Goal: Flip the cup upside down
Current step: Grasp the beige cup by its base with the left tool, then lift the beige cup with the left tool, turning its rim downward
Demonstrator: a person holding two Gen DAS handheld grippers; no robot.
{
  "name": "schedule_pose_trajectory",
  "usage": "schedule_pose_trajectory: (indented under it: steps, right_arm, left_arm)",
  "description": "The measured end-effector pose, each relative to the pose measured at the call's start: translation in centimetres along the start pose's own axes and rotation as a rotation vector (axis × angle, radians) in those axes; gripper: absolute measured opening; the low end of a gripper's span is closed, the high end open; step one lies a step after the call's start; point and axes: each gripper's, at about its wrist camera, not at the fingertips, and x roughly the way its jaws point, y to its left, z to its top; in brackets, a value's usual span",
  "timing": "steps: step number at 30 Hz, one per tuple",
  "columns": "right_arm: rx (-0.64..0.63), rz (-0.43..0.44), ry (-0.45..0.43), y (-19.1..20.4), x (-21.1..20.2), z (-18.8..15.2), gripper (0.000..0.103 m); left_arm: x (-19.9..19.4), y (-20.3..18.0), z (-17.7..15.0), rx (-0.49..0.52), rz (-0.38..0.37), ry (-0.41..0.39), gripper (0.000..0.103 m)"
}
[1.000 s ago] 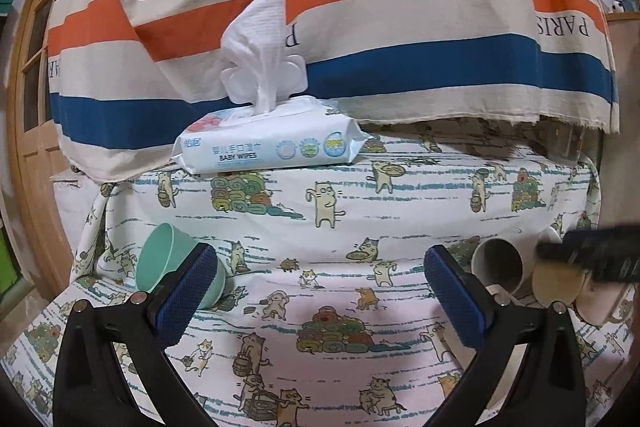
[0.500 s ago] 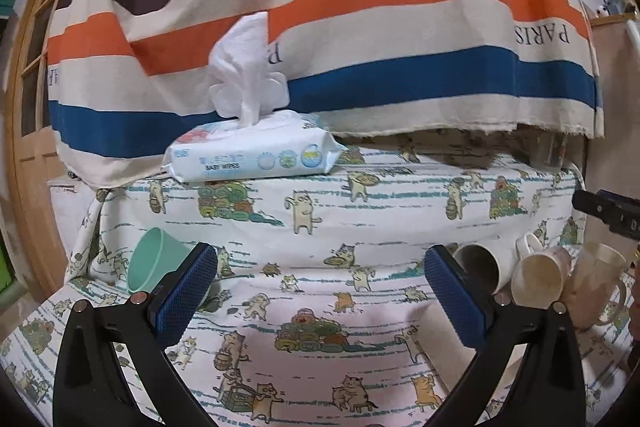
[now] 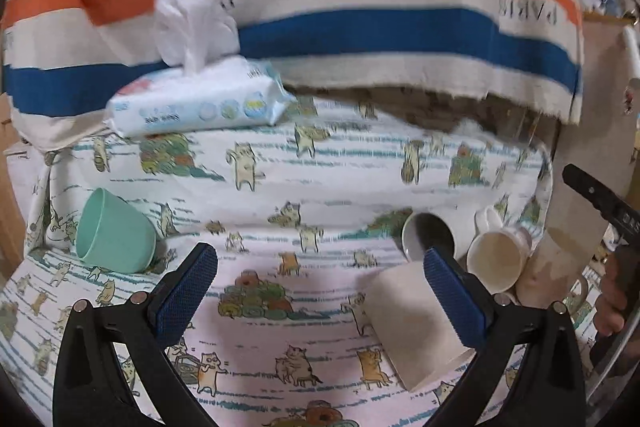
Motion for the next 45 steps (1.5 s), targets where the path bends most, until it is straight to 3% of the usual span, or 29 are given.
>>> schedule_pose_trajectory:
  steps: [5,8,12,16,19,29,30,31,34,39,45]
  right_arm:
    - [-0.02,-0.042,-0.016,0.4,0.3,-0.6,0.103]
    - [-0.034,-0.097,-0.059,0.8,0.2,-1.2,0.103]
    - [-0.1,-0.105,-0.064,1.7,0.4,-1.5,0.103]
    - [-0.147,-0.112,-0.066,2.6,0.5,-1.9,0.103]
    - [-0.172,-0.112,-0.068,3.1,0.4,-2.1,0.103]
    - [-0.1,-0.107,-0.021,2.0,1.1,-2.0,0.103]
    - [-0.089,-0.109,-0.016,1.8,1.2,-1.9,0.103]
    - [-0.084,-0.112,-0.012,1.6,1.3,-1.9,0.103]
    - [-0.083,-0.127,0.003,1.4,1.6,-2.0,0.103]
    - [-0.07,-0.14,-0.003,1.1,1.4,-1.9,0.103]
    - [-0.049,-0.142,0.014,0.7,1.7,-1.9,0.103]
  left_arm:
    - [2.3,-2.4,2.5,0.041,0.03,0.195,0.103]
    - [4.1,-2.9,3.5,-0.031,-0.007,0.333,0.103]
    - [6.6,-3.5,3.9,-0.097,-0.028,0.464,0.103]
    - [9.8,-4.5,2.9,-0.129,-0.029,0.645,0.084]
    - [11.3,-4.7,2.1,-0.204,-0.07,0.741,0.08]
    - [14.0,-6.2,1.1,-0.201,-0.049,0.814,0.08]
    - [14.1,-6.2,1.0,-0.205,-0.045,0.813,0.078]
    - [14.2,-6.1,1.0,-0.206,-0.043,0.811,0.069]
    - [14.4,-6.1,1.1,-0.18,-0.06,0.806,0.068]
    - [12.9,-6.1,2.0,-0.138,-0.056,0.736,0.068]
    - [8.9,-6.2,4.2,0.009,-0.04,0.602,0.067]
